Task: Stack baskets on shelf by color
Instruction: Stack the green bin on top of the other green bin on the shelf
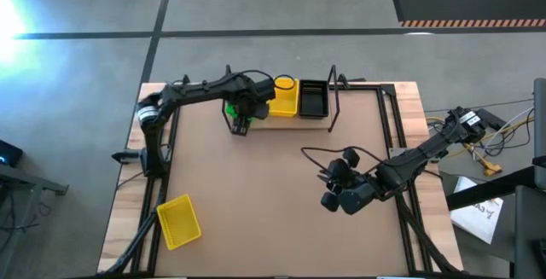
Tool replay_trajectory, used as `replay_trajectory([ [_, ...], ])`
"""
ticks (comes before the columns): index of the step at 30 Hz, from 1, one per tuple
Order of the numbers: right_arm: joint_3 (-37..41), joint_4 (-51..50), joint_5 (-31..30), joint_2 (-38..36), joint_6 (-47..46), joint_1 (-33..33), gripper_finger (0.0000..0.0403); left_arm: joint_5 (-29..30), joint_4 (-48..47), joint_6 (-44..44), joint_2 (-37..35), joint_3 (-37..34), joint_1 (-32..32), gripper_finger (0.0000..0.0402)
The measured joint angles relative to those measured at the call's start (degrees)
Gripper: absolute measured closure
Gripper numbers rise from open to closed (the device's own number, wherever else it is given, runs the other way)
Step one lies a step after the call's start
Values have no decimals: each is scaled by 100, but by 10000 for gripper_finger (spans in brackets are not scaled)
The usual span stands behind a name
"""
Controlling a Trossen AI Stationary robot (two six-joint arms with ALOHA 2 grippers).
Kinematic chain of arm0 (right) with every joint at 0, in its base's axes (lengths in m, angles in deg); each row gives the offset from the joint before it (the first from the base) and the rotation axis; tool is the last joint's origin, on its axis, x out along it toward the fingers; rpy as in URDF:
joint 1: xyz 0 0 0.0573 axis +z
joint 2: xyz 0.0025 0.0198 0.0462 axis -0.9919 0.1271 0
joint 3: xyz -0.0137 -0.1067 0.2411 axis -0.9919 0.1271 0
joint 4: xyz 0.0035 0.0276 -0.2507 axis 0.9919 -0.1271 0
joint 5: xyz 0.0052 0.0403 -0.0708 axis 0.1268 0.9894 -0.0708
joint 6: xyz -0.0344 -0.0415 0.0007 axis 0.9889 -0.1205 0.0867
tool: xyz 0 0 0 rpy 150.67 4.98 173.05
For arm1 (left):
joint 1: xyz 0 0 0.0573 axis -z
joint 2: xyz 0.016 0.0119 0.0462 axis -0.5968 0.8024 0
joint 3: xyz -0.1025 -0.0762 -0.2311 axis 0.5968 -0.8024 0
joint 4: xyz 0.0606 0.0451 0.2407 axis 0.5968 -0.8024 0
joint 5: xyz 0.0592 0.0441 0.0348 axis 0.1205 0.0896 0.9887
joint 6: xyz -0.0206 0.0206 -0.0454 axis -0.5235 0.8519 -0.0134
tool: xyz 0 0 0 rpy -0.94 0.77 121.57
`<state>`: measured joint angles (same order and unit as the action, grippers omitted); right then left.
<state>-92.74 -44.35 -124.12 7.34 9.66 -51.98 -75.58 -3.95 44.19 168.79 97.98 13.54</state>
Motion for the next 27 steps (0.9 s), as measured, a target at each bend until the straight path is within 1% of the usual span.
replay_trajectory([
  [2, 0, -3, 0, 0, 1, 0, 344, 178, 185, 48, 28, -70, 3, 193],
  [5, 0, -2, 0, 0, 1, 0, 344, 170, 464, 40, 29, -152, -2, 214],
  [8, 0, -1, 0, 0, -1, 0, 344, -9, 576, 30, 26, -159, 1, 249],
  [12, 0, -1, 0, 0, -1, 0, 344, -279, 777, 19, 24, -165, 1, 308],
  [16, 0, -1, 0, 0, -1, 0, 344, -324, 931, -11, 24, -165, 1, 362],
  [19, 0, -1, 0, 0, -1, 0, 344, -331, 1103, -195, 24, -165, 1, 391],
  [22, 0, -3, 0, 0, -1, 0, 344, -336, 1260, -275, 24, -165, 1, 395],
  [27, 0, -1, 0, 0, -1, 0, 344, -336, 1481, -348, 22, -165, 1, 382],
])
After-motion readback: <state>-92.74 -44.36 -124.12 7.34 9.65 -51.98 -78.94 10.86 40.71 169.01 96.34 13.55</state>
